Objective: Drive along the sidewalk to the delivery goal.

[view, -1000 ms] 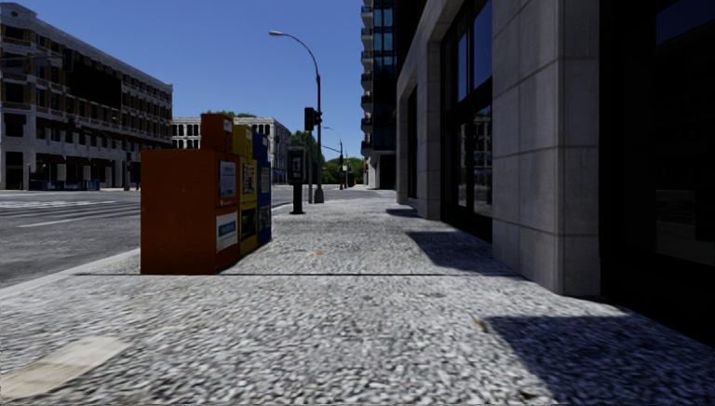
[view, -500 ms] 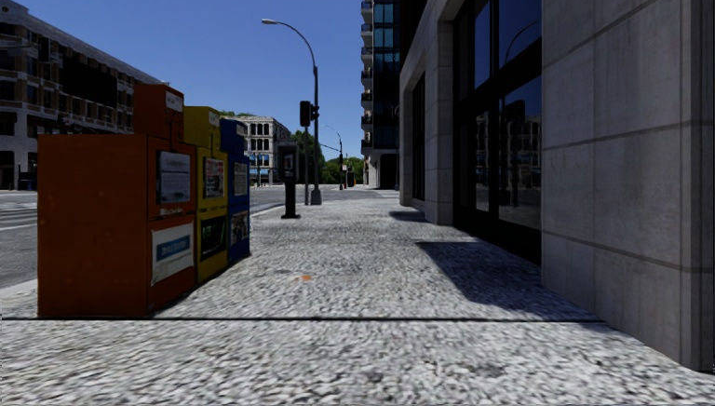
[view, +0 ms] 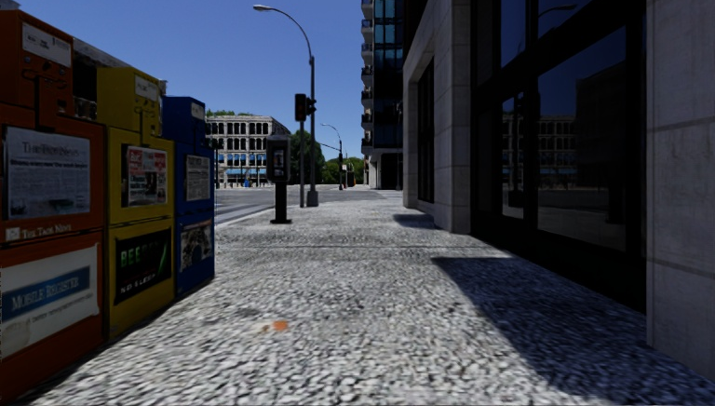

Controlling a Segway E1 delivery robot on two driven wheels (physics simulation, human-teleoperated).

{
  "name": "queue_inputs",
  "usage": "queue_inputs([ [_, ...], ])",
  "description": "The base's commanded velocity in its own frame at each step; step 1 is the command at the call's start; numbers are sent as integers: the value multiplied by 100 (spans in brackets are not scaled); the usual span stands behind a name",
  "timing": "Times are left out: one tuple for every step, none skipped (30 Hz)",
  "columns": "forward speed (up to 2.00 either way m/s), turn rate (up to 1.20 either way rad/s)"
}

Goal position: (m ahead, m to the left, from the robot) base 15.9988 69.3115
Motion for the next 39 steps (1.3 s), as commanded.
queue_inputs([
  [200, 0],
  [200, 0],
  [200, 0],
  [200, 0],
  [200, 0],
  [200, 0],
  [200, 0],
  [200, 0],
  [200, 0],
  [200, 0],
  [200, 0],
  [200, 0],
  [200, 0],
  [200, 0],
  [200, 0],
  [200, 0],
  [200, 0],
  [200, 0],
  [200, 0],
  [200, 0],
  [200, 0],
  [200, 0],
  [200, 0],
  [200, 0],
  [200, 0],
  [200, 0],
  [200, 0],
  [200, 0],
  [200, 0],
  [200, 0],
  [200, 0],
  [200, 0],
  [200, 0],
  [200, 0],
  [200, 0],
  [200, 0],
  [200, 0],
  [200, 0],
  [200, 0],
])
